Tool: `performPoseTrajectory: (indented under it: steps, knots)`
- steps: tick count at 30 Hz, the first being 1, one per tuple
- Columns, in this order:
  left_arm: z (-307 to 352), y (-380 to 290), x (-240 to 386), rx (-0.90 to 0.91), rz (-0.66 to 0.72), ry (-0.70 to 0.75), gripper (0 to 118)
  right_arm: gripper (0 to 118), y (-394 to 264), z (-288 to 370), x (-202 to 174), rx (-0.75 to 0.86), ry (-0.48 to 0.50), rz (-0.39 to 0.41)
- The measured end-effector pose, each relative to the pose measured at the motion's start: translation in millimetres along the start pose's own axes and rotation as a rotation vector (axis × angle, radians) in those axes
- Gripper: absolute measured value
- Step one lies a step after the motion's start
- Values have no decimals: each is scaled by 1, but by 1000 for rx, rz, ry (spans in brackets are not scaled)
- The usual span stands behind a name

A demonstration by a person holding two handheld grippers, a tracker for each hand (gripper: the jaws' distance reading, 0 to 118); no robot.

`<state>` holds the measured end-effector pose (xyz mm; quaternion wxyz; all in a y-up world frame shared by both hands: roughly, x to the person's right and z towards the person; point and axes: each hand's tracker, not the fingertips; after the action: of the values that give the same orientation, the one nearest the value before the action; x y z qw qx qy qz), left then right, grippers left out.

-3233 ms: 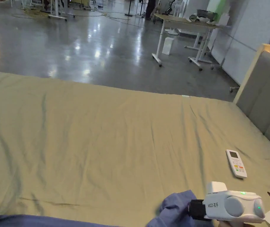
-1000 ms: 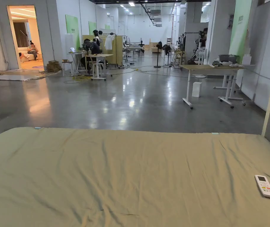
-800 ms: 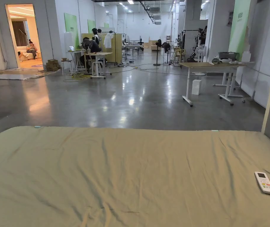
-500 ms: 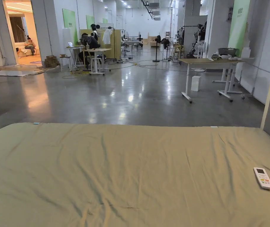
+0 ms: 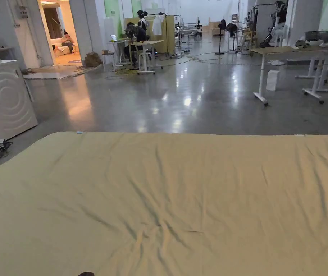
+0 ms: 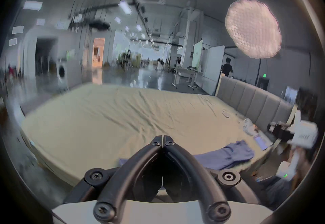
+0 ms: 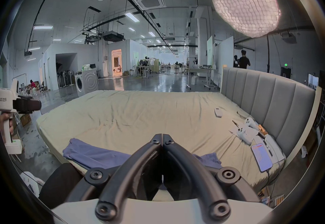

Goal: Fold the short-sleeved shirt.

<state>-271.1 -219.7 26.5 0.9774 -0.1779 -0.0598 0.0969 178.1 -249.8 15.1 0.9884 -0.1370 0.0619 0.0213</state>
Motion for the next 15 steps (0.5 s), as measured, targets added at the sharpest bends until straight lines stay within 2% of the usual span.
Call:
performPoseTrajectory:
  steps: [1, 2, 3, 4, 5, 10, 12, 15]
  knots:
    - [-7, -1, -15, -41, 52, -22, 5, 0, -3, -1, 1, -15, 8, -16]
    - [-13, -5, -26, -50, 78, -13, 19, 0, -5, -2, 1, -26, 10, -28]
    - [-20, -10, -39, -54, 87, 17, 40, 0, -8, -4, 1, -33, 11, -34]
    - [-29, -15, -53, -76, 118, 21, 69, 0, -11, -5, 1, -45, 18, -41]
    - [-37, -20, -67, -108, 173, -2, 79, 0, -11, -6, 1, -61, 24, -45]
    - [-87, -55, -139, -247, 506, -160, 84, 0, -21, -12, 0, -111, 25, -40]
    - [-109, -71, -161, -310, 504, -120, 84, 0, -23, -15, 1, -130, 23, -45]
    - [-140, -89, -194, -388, 636, -185, 84, 0, -25, -16, 3, -155, 20, -69]
